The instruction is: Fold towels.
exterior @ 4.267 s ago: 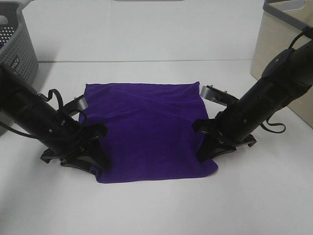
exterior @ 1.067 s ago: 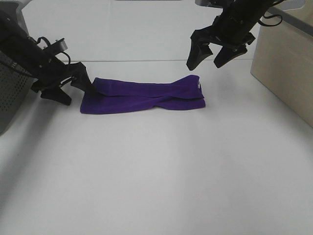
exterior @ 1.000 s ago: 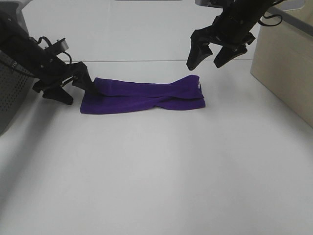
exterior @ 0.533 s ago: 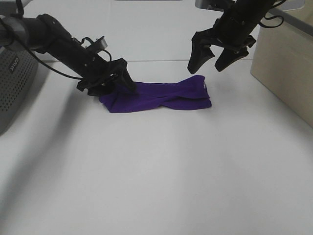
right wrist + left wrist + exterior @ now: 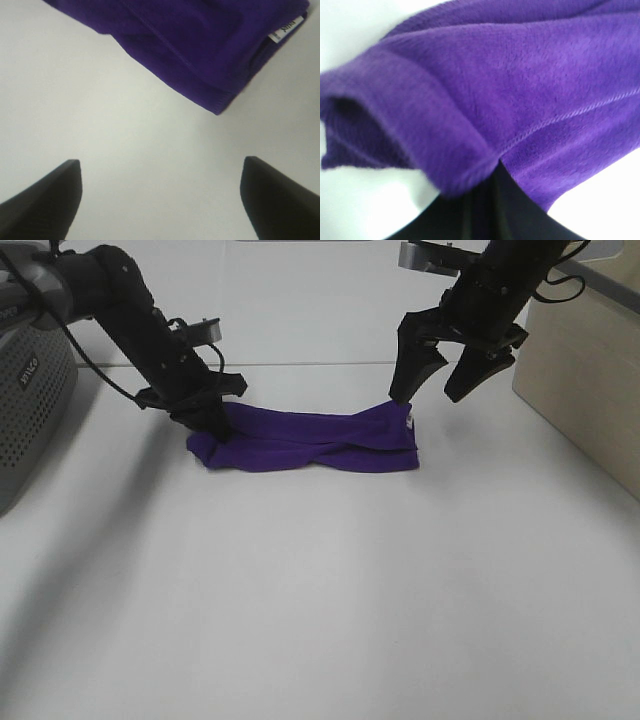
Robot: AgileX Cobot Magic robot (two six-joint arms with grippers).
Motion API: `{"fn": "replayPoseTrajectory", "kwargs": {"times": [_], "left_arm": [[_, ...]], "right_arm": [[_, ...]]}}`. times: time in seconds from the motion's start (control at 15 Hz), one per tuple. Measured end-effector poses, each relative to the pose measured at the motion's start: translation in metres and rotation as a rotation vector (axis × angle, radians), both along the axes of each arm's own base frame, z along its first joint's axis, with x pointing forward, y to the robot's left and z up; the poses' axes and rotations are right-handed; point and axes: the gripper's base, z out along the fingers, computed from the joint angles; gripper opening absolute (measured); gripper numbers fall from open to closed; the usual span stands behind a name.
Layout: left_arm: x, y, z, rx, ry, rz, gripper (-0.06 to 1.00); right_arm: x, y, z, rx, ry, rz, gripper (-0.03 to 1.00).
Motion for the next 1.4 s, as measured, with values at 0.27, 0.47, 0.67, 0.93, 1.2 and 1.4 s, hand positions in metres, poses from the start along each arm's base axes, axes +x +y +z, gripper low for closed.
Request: {"fn": "replayPoseTrajectory", "kwargs": {"times": [0.27, 0.47, 0.67, 0.93, 1.2, 1.4], "left_arm": [[0.006, 0.006, 0.044, 0.019, -0.109, 0.003, 0.02], [-0.008, -0.034, 0.071, -0.025, -0.164, -0.097, 0.02], [-0.025, -0.087, 0.059, -0.041, -0.154, -0.199, 0.02], [-0.029, -0.116, 0.047, -0.083, -0.195, -0.192, 0.02], [-0.030, -0.139, 0.042, -0.227, -0.198, -0.148, 0.26], [-0.034, -0.158, 0.041, -0.356, -0.220, -0.152, 0.66]], "right_arm": [[-0.005, -0.001, 0.017, 0.005, -0.021, 0.004, 0.84], [-0.014, -0.003, 0.046, 0.022, -0.079, -0.006, 0.84], [-0.025, -0.005, 0.077, 0.056, -0.144, -0.011, 0.84], [-0.030, -0.005, 0.090, 0.080, -0.167, -0.013, 0.84], [-0.031, -0.002, 0.092, 0.119, -0.157, -0.017, 0.84], [-0.036, -0.002, 0.104, 0.138, -0.180, -0.018, 0.84]]}}
